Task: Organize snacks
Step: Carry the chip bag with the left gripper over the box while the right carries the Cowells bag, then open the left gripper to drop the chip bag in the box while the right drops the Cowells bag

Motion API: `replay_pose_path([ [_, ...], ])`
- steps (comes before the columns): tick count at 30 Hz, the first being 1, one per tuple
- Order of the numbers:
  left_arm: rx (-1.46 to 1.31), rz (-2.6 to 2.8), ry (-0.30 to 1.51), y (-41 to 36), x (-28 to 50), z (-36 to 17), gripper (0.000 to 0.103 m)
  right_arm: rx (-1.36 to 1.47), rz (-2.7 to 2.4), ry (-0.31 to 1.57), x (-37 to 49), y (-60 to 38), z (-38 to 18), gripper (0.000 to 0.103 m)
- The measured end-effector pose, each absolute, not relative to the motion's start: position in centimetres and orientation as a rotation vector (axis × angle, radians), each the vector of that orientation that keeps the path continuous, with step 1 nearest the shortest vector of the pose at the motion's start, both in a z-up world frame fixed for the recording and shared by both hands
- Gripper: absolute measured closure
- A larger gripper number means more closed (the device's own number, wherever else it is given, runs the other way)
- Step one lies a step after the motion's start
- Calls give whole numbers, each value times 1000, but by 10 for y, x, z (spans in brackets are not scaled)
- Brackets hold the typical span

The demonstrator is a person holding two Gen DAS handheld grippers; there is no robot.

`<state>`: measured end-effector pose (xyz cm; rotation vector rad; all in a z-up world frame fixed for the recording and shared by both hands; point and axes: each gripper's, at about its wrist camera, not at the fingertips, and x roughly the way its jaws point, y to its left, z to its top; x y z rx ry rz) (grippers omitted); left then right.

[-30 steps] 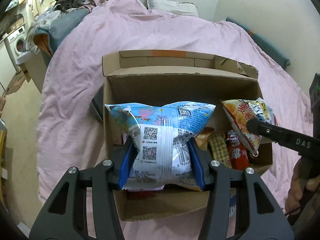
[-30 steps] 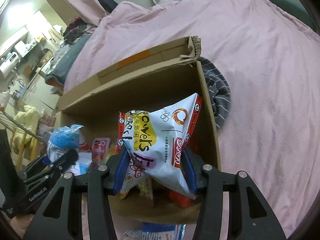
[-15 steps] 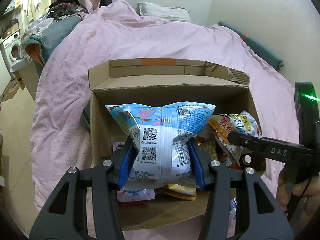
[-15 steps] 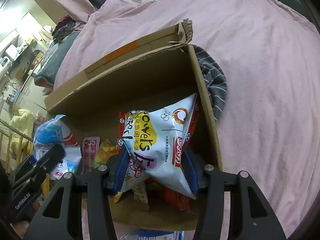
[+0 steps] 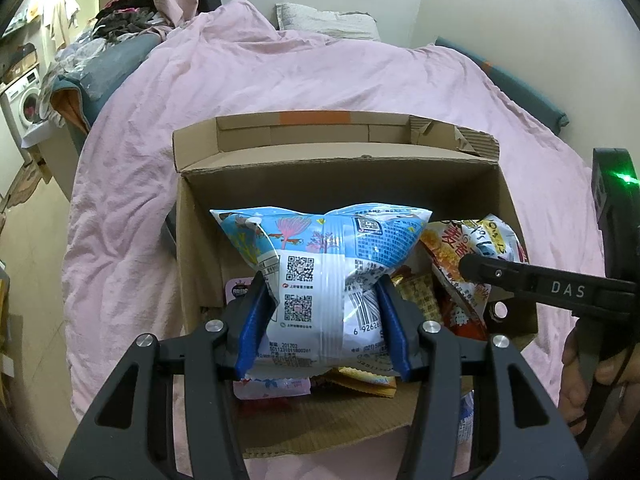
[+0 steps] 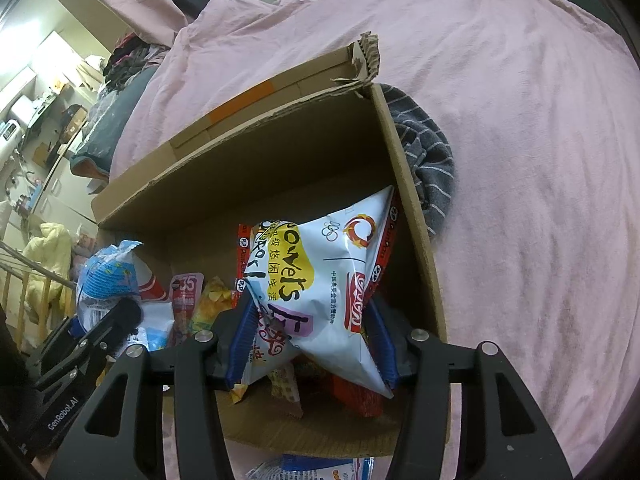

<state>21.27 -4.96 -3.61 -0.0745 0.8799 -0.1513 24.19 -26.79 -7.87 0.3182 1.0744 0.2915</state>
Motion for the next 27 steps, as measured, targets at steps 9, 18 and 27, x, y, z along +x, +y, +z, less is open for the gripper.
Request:
replay_pose_path([
  [9, -76, -169, 866, -54, 209, -34, 54, 320, 340, 1045, 237, -265, -74, 46],
  [18, -81, -180, 826, -51, 203, -26, 28, 381, 330, 997, 233, -277, -66, 22],
  [27, -98, -173, 784, -47, 198, -15, 11, 390, 318, 961, 232, -282, -55, 22],
])
